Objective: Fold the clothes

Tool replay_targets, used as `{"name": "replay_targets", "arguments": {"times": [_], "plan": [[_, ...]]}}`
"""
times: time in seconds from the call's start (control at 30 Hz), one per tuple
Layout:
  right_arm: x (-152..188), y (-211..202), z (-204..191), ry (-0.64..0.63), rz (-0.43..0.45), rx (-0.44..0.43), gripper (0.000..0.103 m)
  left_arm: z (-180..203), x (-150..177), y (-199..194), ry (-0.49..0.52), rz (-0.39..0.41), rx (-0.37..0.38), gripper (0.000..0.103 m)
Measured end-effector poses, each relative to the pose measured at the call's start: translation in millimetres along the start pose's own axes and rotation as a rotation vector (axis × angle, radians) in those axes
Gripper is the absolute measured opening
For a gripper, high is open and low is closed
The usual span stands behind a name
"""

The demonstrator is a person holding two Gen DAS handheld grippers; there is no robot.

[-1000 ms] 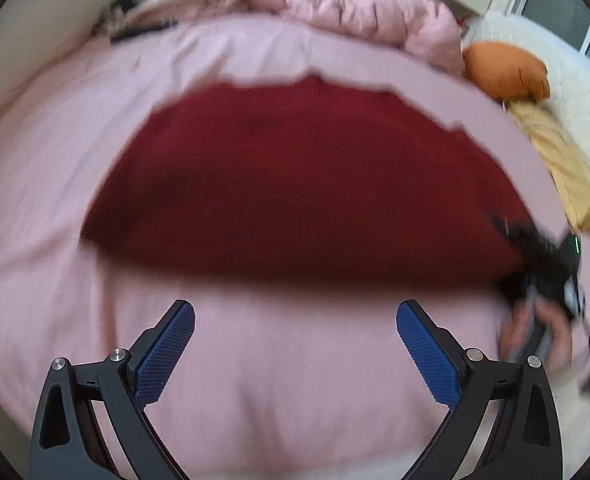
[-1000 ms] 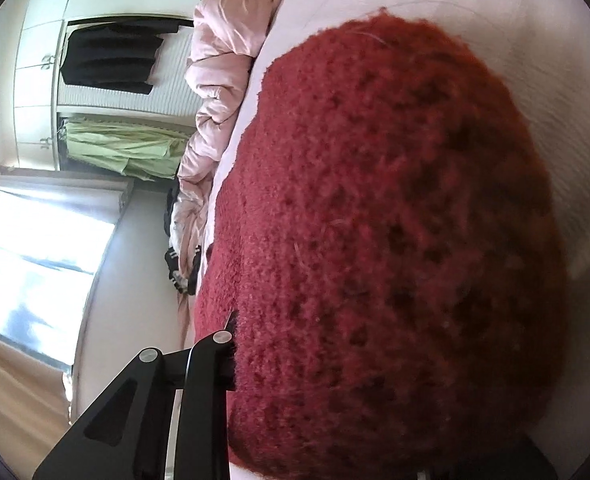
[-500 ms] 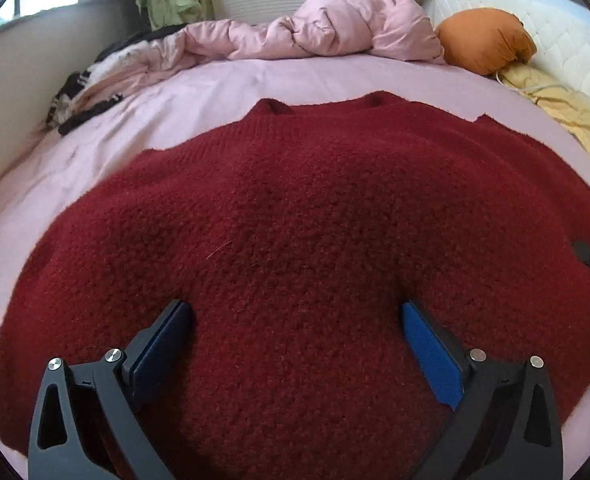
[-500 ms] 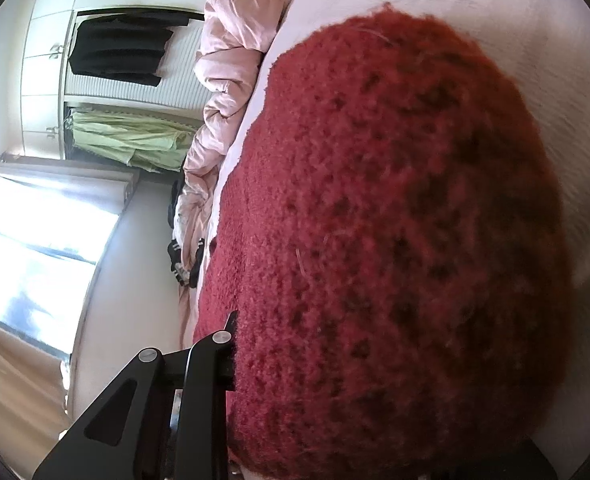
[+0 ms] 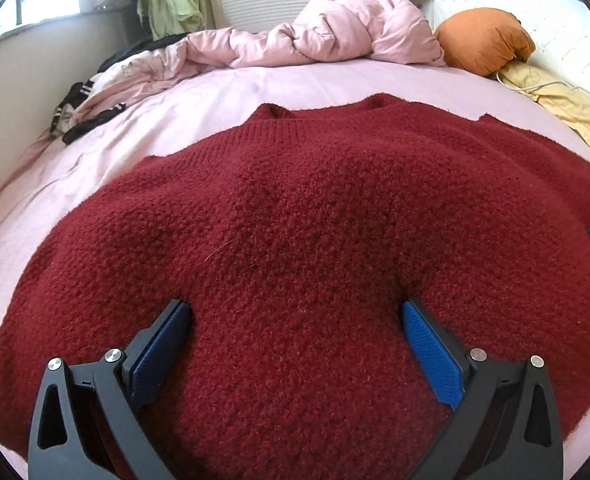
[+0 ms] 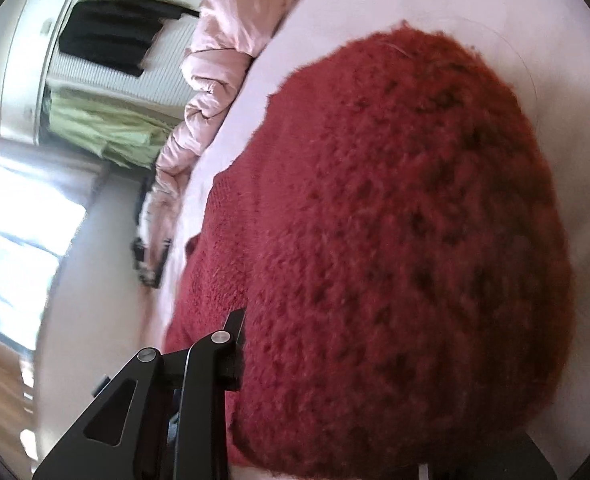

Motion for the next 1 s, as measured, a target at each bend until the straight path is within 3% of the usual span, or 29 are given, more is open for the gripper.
{"name": "replay_targets", "arguments": {"times": [0.27,0.6,0.7,0.83,0.93,1.0], "plan": [[-8.0,-12.4,-70.1,-0.282,0.046,0.128,0.029,-0.9,-0.1,-0.7,0.001,0.002,-0.001,0.103],[-10.2,-2.4,-150.3,-0.463,0.078,0.203,0.029,-17.3,-9.2,-20.3,-0.064,0.03,0.04,0.103],[-4.9,-1.8,-165.1,-0.494,0.085,0.21,0.029,-63.4,-10.7,-57.4,-0.148,0.106,0.004,0.103],[12.8,7.9,-198.5,-0.598,0.088,0.218,0.029,-153.2,28.4,-120.4,-0.22,0.201,-0.127,0.103],[37.1,28.8,-227.7,-0.705,0.081,0.222,0.029,-199.8,75.8,-147.8,-0.216,0.157,-0.217,0.103],[65.1,49.8,-250.3,-0.814,0.07,0.242,0.029,-217.9,104.3,-158.9,-0.226,0.108,-0.23,0.103]]}}
Point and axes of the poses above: each gripper's, at about its wrist camera, not at the fingertips, and y roughly the way its jaws point, z to its right, x to its underside, the point moved 9 cm from there along y, roughly the way its jaws point, and after that the axes turned 2 degrees about -y, right-handed, at the moved point
